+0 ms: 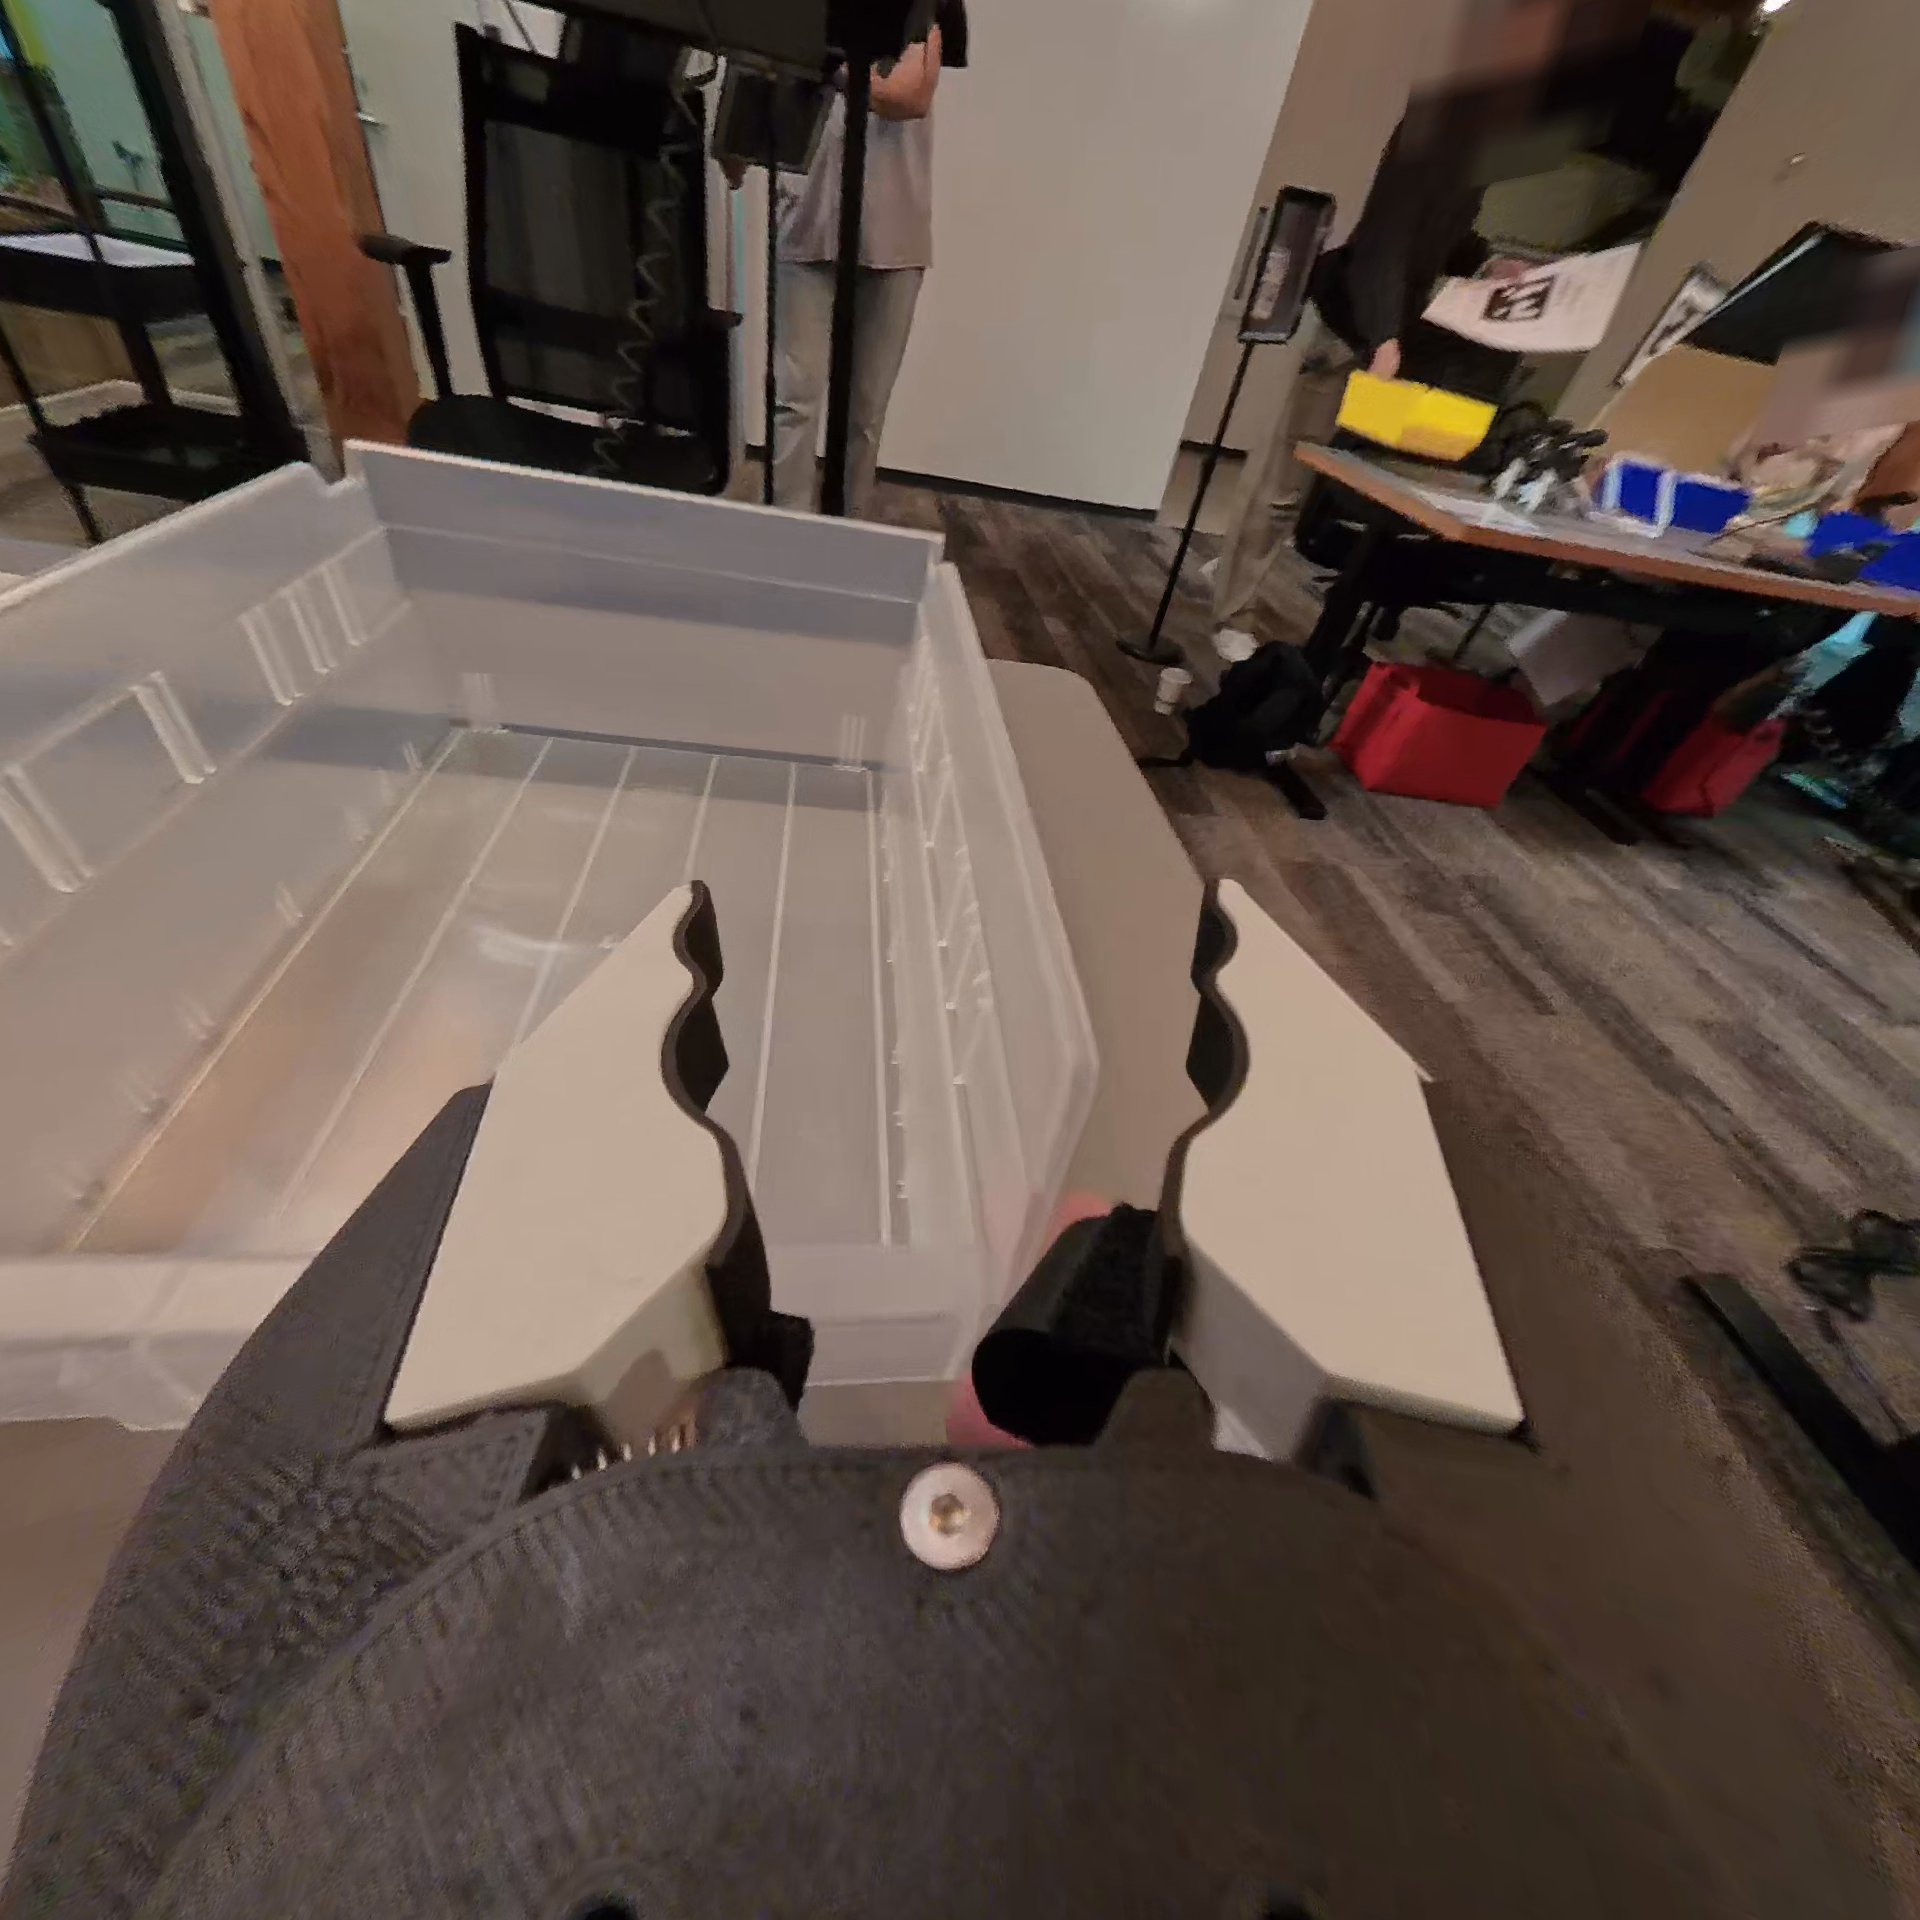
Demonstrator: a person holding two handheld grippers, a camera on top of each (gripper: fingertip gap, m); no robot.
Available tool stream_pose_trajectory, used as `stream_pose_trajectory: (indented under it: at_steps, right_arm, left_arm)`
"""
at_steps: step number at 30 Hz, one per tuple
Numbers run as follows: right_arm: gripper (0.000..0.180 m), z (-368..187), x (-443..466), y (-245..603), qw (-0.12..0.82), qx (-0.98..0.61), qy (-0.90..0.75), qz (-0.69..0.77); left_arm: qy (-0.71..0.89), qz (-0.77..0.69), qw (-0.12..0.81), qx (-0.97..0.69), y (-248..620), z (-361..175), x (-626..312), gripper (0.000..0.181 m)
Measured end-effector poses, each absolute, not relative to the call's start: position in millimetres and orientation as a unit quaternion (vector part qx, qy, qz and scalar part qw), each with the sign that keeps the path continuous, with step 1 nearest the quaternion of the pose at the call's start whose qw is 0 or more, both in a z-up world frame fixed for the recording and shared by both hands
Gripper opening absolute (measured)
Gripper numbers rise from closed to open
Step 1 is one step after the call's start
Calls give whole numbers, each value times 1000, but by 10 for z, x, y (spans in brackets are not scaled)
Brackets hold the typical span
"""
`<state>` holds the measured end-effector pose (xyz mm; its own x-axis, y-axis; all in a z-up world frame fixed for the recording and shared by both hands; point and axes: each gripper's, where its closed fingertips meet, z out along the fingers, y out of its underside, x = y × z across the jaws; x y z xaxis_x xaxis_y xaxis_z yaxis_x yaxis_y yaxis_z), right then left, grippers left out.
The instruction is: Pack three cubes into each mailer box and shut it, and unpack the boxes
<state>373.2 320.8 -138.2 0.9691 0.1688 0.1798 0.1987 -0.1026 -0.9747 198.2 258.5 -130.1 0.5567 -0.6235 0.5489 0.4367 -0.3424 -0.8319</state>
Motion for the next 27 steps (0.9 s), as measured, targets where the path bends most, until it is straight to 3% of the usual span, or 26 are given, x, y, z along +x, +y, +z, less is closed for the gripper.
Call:
stream_pose_trajectory:
  at_steps: [7,21,27]
  right_arm:
    - [90,-1030,3807,2828,682,-707,-133,-133]
    - [81,-1120,1991,2117,674,-706,-211,46]
    - [71,-1203,1089,1801,673,-666,-313,74]
  left_arm:
    - [92,-435,612,-654,2399,-1150,1537,94]
    - [84,-337,623,-701,1974,-1362,408,93]
    - [125,-303,650,-686,1659,-1254,176,82]
